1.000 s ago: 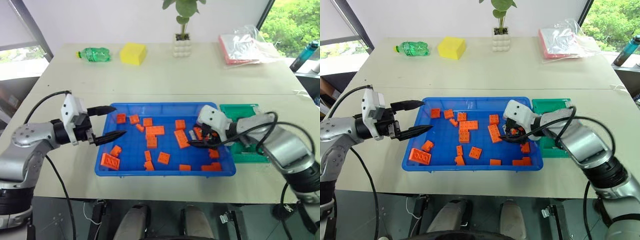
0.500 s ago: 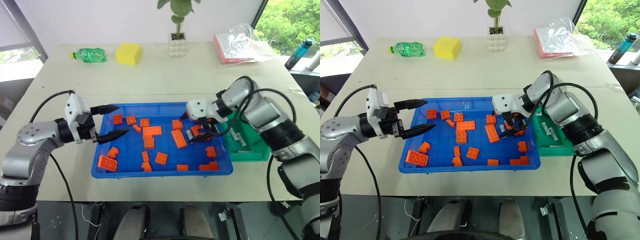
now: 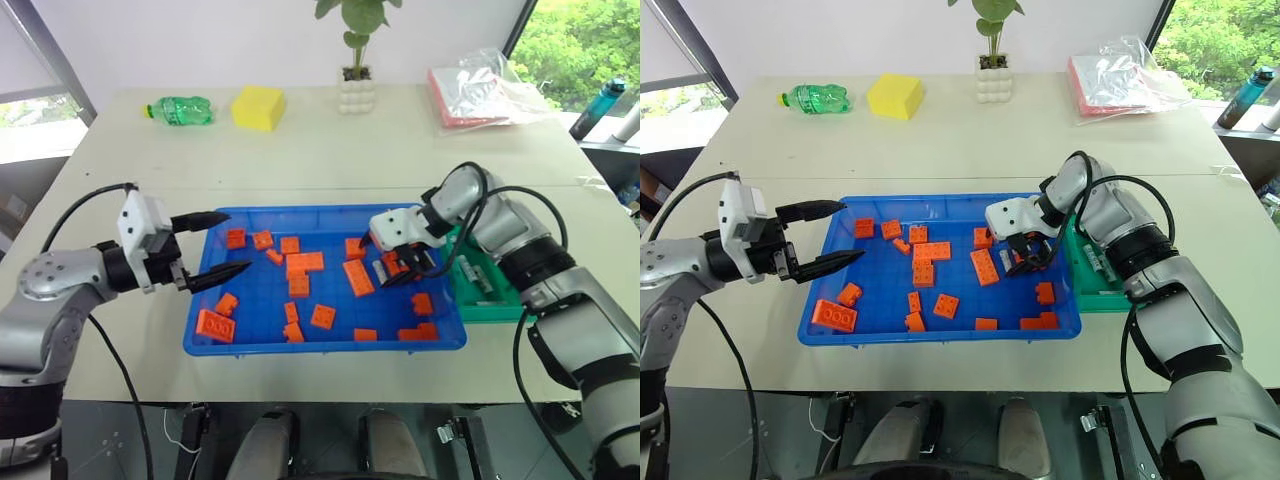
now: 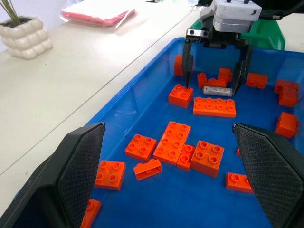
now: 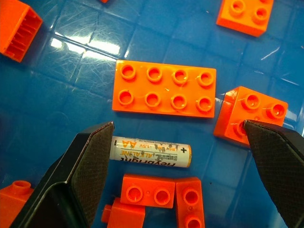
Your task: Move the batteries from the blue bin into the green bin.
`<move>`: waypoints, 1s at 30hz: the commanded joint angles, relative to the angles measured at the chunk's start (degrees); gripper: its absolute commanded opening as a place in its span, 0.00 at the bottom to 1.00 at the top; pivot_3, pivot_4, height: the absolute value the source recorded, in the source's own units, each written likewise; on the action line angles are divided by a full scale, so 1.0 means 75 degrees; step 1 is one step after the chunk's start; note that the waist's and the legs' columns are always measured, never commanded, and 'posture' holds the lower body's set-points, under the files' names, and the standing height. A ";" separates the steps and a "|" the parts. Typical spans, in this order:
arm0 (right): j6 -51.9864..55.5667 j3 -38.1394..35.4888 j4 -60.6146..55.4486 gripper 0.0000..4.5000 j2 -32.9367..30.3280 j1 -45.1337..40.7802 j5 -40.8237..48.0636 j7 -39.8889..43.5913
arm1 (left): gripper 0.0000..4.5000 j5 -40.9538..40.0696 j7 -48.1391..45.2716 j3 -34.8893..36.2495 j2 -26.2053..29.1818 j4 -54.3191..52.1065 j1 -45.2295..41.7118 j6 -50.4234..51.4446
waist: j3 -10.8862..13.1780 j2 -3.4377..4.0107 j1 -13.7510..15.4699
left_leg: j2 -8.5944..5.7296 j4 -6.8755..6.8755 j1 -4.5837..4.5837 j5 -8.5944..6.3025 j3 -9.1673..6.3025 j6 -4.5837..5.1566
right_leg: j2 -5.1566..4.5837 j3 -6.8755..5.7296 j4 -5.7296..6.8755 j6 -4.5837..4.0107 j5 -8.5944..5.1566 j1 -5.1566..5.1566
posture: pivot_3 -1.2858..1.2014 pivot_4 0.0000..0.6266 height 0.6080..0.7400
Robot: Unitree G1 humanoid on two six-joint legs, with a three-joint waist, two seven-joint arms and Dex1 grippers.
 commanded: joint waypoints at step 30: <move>0.1249 -0.0705 -0.0562 0.99 -0.0155 0.0584 -0.0148 0.0152 | 1.00 0.0139 -0.0189 -0.0161 0.0026 0.0164 -0.0516 -0.0282 | 0.0000 0.0000 0.0012 | -0.0001 -0.0001 0.0000 0.0000 0.0001 0.0000 | -0.0002 0.0000 0.0000 0.0000 0.0000 0.0000 | 0.52 0.24 0.90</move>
